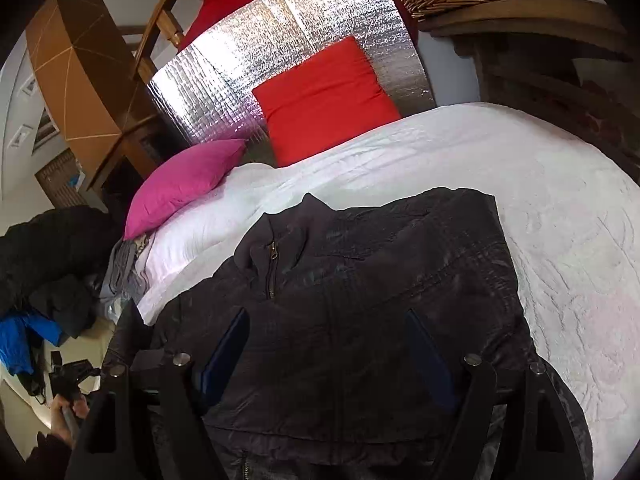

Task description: Fold large clothes

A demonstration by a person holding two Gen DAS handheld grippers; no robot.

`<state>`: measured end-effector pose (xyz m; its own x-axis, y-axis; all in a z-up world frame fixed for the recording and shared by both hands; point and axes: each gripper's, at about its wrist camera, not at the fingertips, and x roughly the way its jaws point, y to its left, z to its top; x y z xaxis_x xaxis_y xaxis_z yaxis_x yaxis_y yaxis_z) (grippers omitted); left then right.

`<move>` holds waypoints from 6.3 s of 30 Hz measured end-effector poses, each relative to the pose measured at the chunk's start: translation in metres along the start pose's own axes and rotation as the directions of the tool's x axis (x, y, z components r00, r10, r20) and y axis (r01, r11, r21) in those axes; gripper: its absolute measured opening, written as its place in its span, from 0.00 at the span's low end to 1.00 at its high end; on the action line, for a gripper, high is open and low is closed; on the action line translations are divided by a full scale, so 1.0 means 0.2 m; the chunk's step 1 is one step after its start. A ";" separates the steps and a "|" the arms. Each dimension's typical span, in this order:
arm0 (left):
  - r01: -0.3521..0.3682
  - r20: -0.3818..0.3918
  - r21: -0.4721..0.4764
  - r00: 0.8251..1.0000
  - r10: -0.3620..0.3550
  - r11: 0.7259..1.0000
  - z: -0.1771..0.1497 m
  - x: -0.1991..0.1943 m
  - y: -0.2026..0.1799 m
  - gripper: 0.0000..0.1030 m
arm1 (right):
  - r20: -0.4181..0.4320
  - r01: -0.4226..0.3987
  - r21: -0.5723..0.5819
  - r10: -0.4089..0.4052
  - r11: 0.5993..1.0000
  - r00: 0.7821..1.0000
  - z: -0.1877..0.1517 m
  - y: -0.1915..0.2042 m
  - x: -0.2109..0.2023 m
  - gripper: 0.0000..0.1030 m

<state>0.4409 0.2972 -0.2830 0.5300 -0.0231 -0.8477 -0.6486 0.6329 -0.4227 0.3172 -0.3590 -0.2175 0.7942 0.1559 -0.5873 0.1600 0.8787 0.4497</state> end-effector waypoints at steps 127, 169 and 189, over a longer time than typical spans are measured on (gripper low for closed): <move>-0.027 0.077 0.826 0.995 -0.065 0.562 -1.36 -0.37 -0.95 0.68 | -0.158 0.056 0.136 -0.034 0.989 0.987 0.12 -0.35 0.05 0.09; -0.004 0.090 0.880 0.983 -0.159 0.475 -1.52 -0.39 -1.16 0.81 | -0.185 -0.031 -0.030 0.024 0.999 0.982 0.14 -0.17 0.27 0.43; 0.007 0.028 0.947 0.994 -0.106 0.320 -1.69 -0.39 -1.05 0.82 | -0.448 -0.183 -0.047 0.144 0.982 0.882 -0.16 -0.01 0.16 0.46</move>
<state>0.3516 -0.0959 -0.2361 0.6111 -0.0684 -0.7886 0.3141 0.9354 0.1622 0.3240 -0.3404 -0.2589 0.4613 0.4658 -0.7551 -0.0158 0.8553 0.5179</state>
